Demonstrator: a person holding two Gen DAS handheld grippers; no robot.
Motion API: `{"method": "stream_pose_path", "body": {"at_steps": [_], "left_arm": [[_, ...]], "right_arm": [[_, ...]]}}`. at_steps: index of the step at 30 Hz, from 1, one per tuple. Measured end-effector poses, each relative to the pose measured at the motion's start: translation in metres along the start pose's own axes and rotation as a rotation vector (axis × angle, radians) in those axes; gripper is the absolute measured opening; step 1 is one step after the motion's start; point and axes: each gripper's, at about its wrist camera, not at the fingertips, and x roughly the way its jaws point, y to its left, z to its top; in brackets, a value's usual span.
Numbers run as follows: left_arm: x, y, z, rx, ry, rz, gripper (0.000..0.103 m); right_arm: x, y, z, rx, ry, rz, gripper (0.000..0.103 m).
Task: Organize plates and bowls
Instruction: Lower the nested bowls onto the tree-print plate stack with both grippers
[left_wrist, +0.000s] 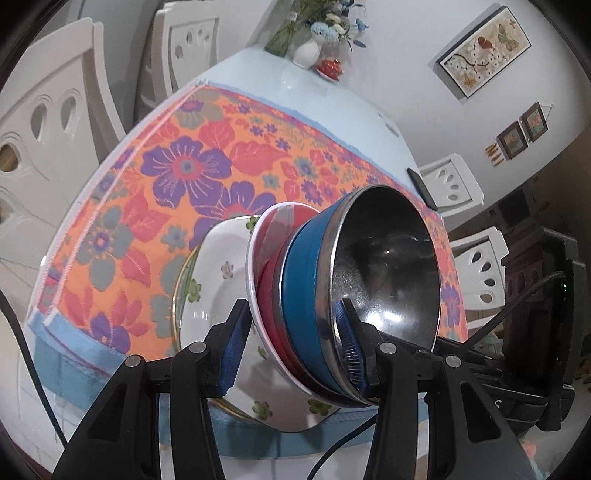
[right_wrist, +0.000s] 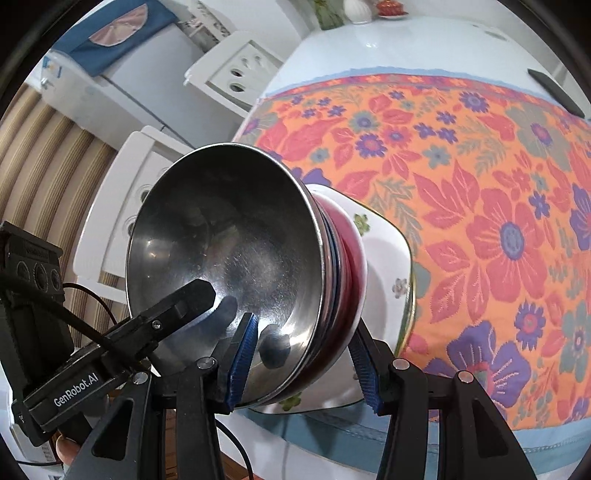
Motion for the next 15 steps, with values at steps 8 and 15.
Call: {"method": "stream_pose_path", "body": {"at_steps": [8,15], "left_arm": [[0.01,0.006,0.005,0.015,0.02,-0.019,0.043],[0.01,0.013,0.007,0.008,0.045,-0.042,0.043]], "right_arm": [[0.005,-0.001,0.003,0.025,0.0,-0.023,0.049],[0.006,0.0,0.004,0.055,0.007,-0.016,0.049]]}}
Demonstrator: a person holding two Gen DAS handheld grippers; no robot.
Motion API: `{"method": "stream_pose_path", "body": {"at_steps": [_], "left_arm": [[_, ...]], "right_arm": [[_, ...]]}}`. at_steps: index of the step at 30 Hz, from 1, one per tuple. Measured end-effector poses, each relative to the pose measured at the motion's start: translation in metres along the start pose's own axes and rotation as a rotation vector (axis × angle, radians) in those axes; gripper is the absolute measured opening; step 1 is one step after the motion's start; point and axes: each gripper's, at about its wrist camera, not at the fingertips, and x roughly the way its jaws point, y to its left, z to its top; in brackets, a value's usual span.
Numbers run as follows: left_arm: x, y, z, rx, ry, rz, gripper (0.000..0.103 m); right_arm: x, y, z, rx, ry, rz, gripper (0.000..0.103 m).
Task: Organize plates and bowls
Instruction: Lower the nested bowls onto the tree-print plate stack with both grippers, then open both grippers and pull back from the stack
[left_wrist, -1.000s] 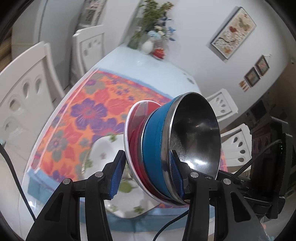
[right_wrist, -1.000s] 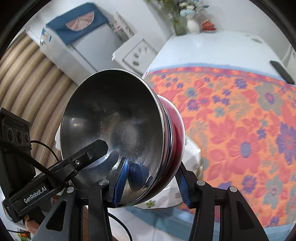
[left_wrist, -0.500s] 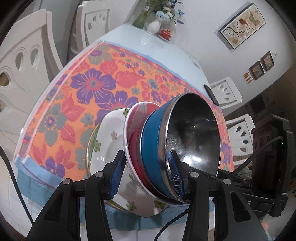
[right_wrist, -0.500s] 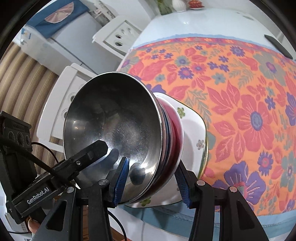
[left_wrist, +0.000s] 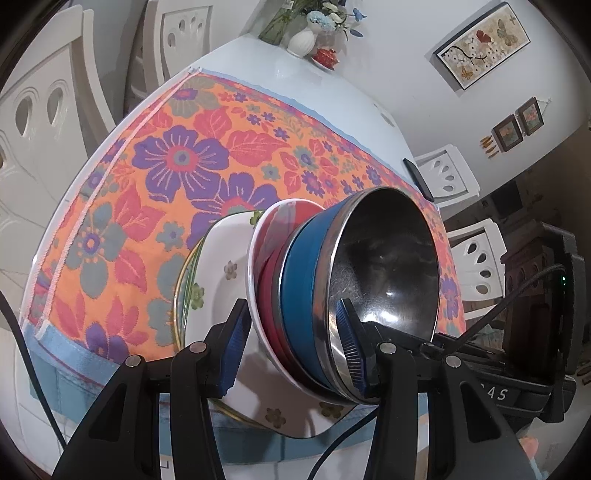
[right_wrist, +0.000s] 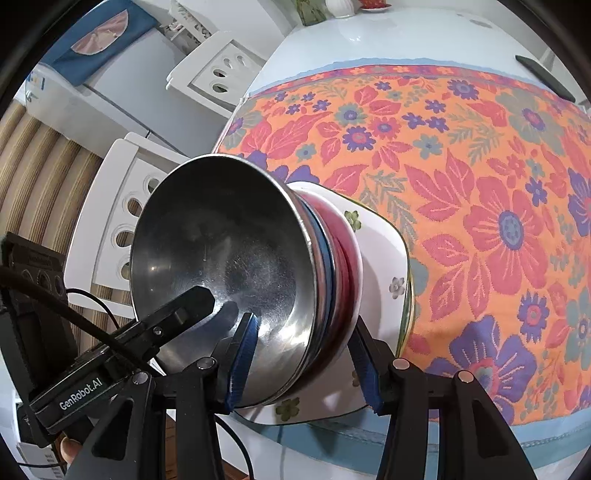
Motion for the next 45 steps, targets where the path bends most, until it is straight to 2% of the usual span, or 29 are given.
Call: {"method": "stream_pose_path", "body": {"at_steps": [6,10,22,27,30,33,37,41,45], "left_arm": [[-0.008,0.005,0.001,-0.01,0.015,-0.038,0.043],[-0.022,0.006,0.005,-0.007,-0.02,-0.055,0.043],[-0.037,0.004,0.021,0.008,-0.073,-0.036,0.043],[-0.052,-0.002,0.019,0.052,-0.095,-0.017,0.043],[-0.063,-0.005,0.013,0.097,-0.099,0.011,0.044],[-0.077,-0.01,0.001,0.158,-0.109,0.078,0.044],[-0.103,-0.027,-0.012,0.213,-0.186,0.165,0.046],[-0.125,-0.047,-0.024,0.24,-0.261,0.23,0.063],[-0.146,-0.07,-0.035,0.25,-0.302,0.268,0.065]], "right_arm": [[-0.007,-0.005,-0.001,0.038,0.002,0.022,0.049],[-0.015,-0.008,-0.001,0.059,-0.021,0.035,0.049],[-0.06,0.006,-0.001,0.047,-0.156,0.008,0.049],[-0.074,0.013,-0.013,0.047,-0.187,-0.026,0.049],[-0.077,0.017,-0.023,0.063,-0.176,-0.028,0.049],[-0.082,0.024,-0.036,0.072,-0.172,-0.042,0.049],[-0.094,0.04,-0.046,0.035,-0.175,-0.076,0.049],[-0.11,0.067,-0.054,-0.042,-0.199,-0.187,0.05],[-0.131,0.087,-0.073,-0.118,-0.233,-0.293,0.05]]}}
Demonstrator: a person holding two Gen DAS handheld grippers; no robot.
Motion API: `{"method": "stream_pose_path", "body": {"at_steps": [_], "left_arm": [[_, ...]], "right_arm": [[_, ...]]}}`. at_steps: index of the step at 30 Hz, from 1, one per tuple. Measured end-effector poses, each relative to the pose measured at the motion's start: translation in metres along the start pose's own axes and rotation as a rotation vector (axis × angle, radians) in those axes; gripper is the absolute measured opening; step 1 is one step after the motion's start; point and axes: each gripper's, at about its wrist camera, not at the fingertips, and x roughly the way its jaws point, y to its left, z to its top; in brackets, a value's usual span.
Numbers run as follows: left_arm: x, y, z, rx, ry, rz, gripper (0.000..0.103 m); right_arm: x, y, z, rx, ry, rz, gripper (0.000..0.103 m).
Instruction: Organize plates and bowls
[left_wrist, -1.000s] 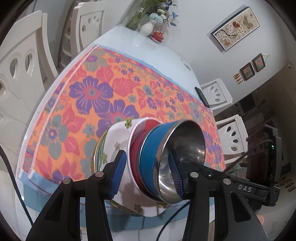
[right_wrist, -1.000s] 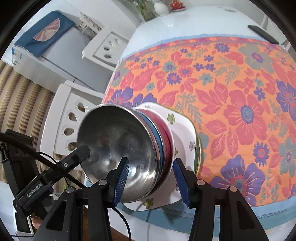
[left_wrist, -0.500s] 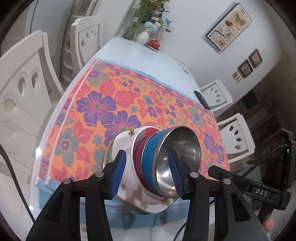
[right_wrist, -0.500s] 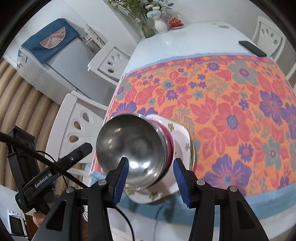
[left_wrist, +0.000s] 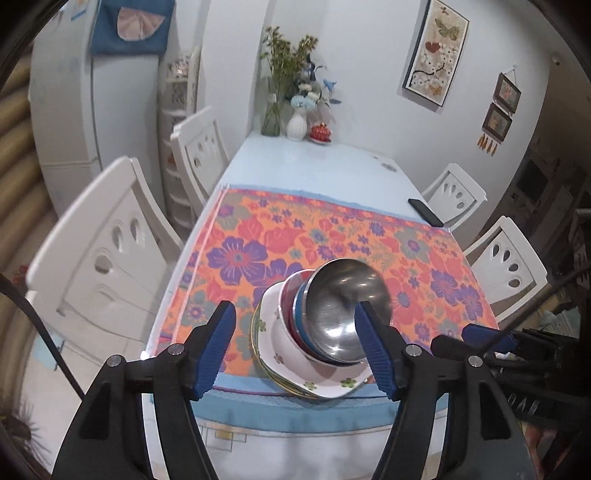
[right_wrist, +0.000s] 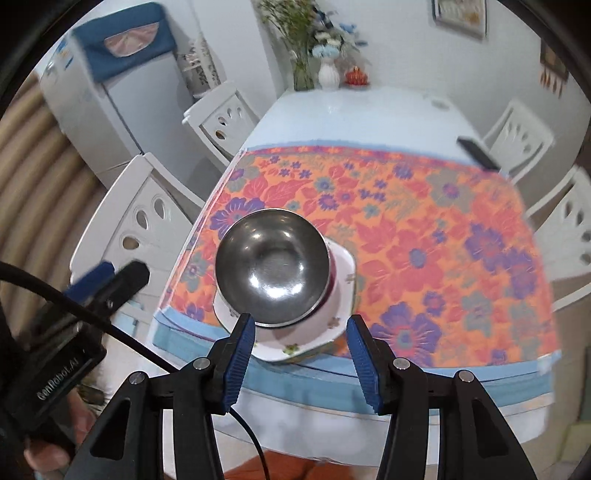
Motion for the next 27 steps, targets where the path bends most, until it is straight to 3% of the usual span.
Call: {"method": "stream_pose_path", "body": {"at_steps": [2,4,6,13,17,19,21,27], "left_arm": [[-0.016,-0.015,-0.001,0.021,-0.005,0.067,0.065],[-0.034,-0.032,-0.006,0.059,-0.021,0.082,0.076],[-0.049,-0.045,-0.014,0.08,-0.034,0.103,0.078],[-0.086,-0.055,-0.042,0.035,0.002,0.079,0.079],[-0.101,-0.065,-0.058,0.06,-0.028,0.147,0.083],[-0.104,-0.07,-0.061,0.092,-0.051,0.205,0.093],[-0.104,-0.076,-0.061,0.114,-0.067,0.231,0.096],[-0.09,-0.081,-0.05,0.141,-0.05,0.19,0.096]], "right_arm": [[-0.02,0.002,-0.011,-0.01,-0.021,-0.034,0.05],[-0.036,0.002,-0.02,-0.001,-0.036,-0.025,0.051],[-0.055,-0.001,-0.035,0.016,-0.058,-0.012,0.052],[-0.095,-0.005,-0.082,0.068,-0.095,-0.031,0.052],[-0.101,-0.004,-0.099,0.078,-0.086,-0.025,0.052],[-0.1,-0.005,-0.105,0.086,-0.072,-0.029,0.052],[-0.099,-0.008,-0.107,0.095,-0.064,-0.031,0.052],[-0.088,-0.014,-0.099,0.119,-0.057,-0.087,0.052]]}}
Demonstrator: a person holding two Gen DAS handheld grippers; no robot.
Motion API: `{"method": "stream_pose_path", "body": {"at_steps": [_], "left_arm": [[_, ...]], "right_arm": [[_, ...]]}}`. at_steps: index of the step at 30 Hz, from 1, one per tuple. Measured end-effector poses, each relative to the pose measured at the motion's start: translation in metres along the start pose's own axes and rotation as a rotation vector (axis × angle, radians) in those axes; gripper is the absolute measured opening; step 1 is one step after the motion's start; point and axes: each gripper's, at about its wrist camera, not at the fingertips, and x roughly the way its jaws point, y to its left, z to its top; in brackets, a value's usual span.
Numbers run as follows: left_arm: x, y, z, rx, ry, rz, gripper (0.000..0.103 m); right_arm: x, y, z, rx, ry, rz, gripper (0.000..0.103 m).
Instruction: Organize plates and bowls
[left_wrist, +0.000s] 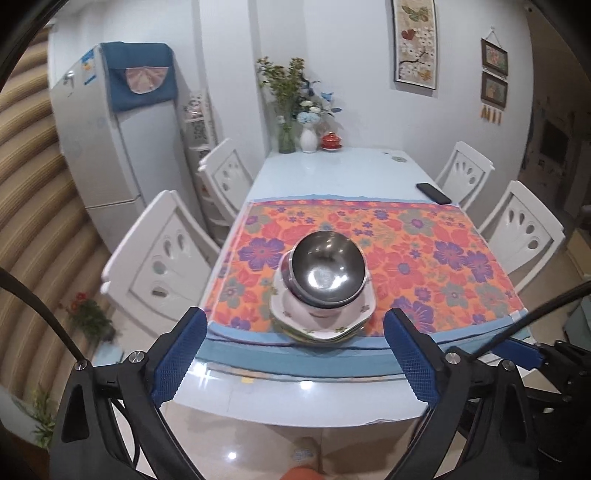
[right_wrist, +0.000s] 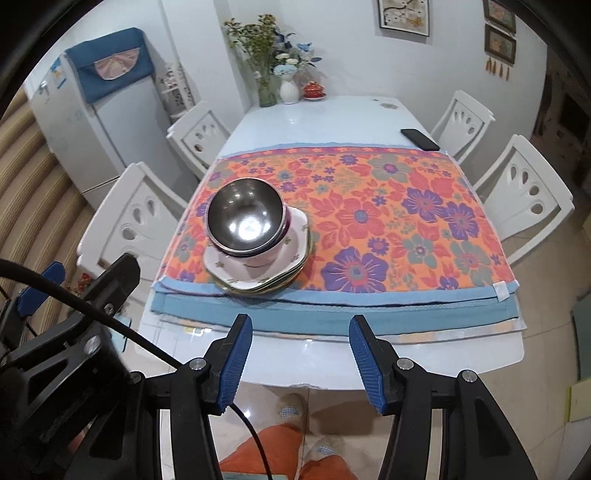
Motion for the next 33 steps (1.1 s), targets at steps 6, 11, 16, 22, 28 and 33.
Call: {"method": "stream_pose_path", "body": {"at_steps": [6,11,16,22,28,33], "left_arm": [[0.032,0.005,0.016,0.003,0.065,-0.047,0.096],[0.056,0.014,0.024,0.01,0.092,-0.043,0.096],[0.087,0.027,0.031,-0.021,0.183,-0.001,0.096],[0.108,0.036,0.034,-0.027,0.207,-0.014,0.096],[0.116,0.037,0.041,0.015,0.18,-0.026,0.096],[0.117,0.032,0.046,0.075,0.146,-0.019,0.096]], "right_arm": [[0.023,0.006,0.022,0.007,0.02,-0.027,0.052],[0.047,0.016,0.04,0.015,0.056,-0.041,0.052],[0.064,0.026,0.053,0.009,0.078,-0.053,0.052],[0.082,0.032,0.064,0.022,0.107,-0.077,0.052],[0.096,0.034,0.069,0.037,0.138,-0.093,0.052],[0.107,0.038,0.071,0.048,0.167,-0.095,0.052]]}}
